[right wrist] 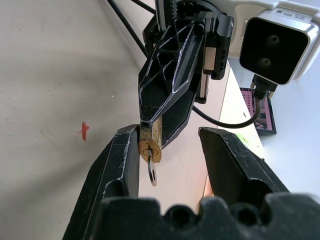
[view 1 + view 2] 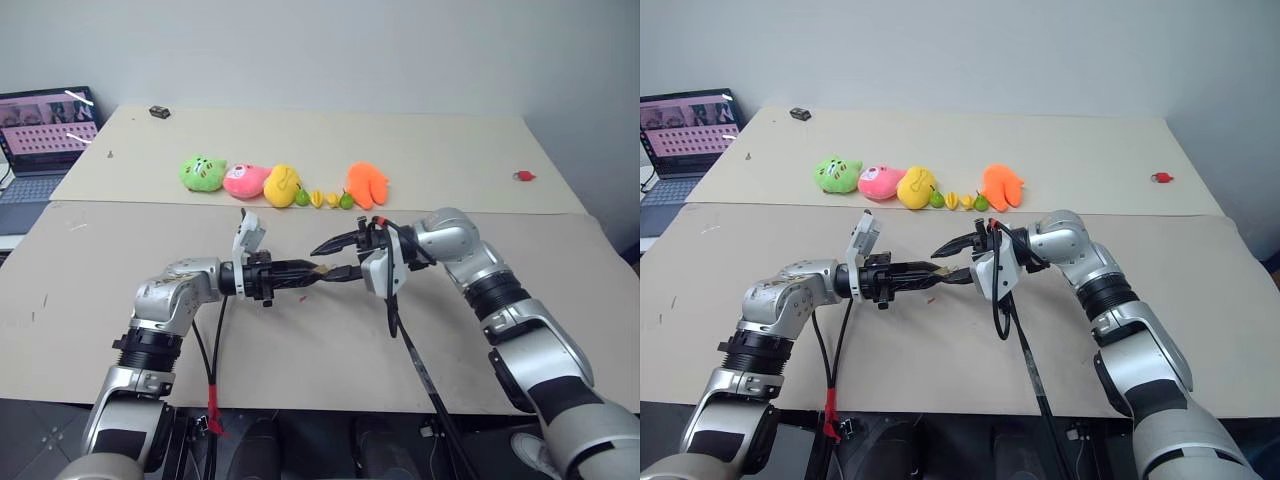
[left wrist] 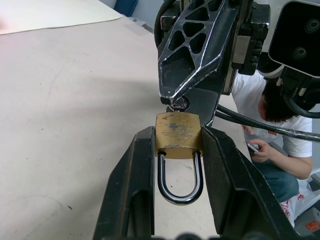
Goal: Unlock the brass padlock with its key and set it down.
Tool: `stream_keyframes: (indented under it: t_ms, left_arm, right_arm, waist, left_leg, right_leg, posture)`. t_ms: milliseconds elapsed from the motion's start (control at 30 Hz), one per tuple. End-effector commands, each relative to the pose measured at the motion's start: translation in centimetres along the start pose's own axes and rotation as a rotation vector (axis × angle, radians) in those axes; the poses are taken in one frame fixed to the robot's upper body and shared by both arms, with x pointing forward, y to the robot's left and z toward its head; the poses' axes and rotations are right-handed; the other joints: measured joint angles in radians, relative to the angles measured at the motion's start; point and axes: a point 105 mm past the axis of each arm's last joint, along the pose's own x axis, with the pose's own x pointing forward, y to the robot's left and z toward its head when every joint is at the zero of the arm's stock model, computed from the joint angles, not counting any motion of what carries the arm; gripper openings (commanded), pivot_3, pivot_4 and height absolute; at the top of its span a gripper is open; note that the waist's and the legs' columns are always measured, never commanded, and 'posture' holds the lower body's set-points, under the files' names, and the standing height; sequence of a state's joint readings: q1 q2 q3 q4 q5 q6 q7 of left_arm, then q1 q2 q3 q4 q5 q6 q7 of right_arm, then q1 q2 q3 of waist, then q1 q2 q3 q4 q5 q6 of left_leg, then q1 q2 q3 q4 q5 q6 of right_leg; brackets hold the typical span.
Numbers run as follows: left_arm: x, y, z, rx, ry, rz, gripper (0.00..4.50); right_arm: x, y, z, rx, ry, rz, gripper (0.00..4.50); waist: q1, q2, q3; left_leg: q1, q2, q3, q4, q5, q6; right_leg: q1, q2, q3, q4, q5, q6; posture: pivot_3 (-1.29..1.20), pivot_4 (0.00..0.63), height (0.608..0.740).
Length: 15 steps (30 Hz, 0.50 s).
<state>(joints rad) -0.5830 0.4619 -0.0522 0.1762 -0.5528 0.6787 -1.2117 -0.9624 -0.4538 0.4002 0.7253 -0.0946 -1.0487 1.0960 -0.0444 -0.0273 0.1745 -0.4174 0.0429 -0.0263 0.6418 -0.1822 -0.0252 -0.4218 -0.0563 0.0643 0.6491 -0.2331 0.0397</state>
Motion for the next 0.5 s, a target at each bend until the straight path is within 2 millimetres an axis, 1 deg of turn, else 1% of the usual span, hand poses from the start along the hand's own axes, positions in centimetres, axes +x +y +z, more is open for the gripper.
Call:
stream_keyframes:
  t_ms: [33, 133, 233, 500]
  left_arm:
    - [0.48, -0.39, 0.11, 0.011, 0.006, -0.024, 0.84]
    - [0.44, -0.35, 0.15, 0.011, 0.006, -0.023, 0.84]
    - [0.4, -0.34, 0.14, 0.01, 0.007, -0.022, 0.84]
    - [0.4, -0.42, 0.07, 0.01, 0.008, -0.025, 0.84]
  right_arm:
    - [-0.24, -2.41, 0.97, -0.072, -0.041, -0.104, 1.36]
    - [-0.51, -2.38, 0.83, -0.075, -0.036, -0.101, 0.33]
    - [-0.81, -2.47, 0.7, -0.09, -0.03, -0.1, 0.33]
    - [-0.81, -2.75, 0.75, -0.102, -0.034, -0.101, 0.33]
  waist:
    - [0.0, 0.0, 0.0]
    - [-0.001, 0.0, 0.0]
    - [-0.001, 0.0, 0.0]
    - [-0.001, 0.0, 0.0]
  left_leg:
    - [0.0, 0.0, 0.0, 0.0, 0.0, 0.0]
    - [0.0, 0.0, 0.0, 0.0, 0.0, 0.0]
    - [0.0, 0.0, 0.0, 0.0, 0.0, 0.0]
    - [0.0, 0.0, 0.0, 0.0, 0.0, 0.0]
  right_leg:
    - [0.0, 0.0, 0.0, 0.0, 0.0, 0.0]
    - [0.0, 0.0, 0.0, 0.0, 0.0, 0.0]
    - [0.0, 0.0, 0.0, 0.0, 0.0, 0.0]
    - [0.0, 0.0, 0.0, 0.0, 0.0, 0.0]
  posture:
    - [0.0, 0.15, 0.722]
    - [0.0, 0.15, 0.722]
    - [0.0, 0.15, 0.722]
    - [0.0, 0.15, 0.722]
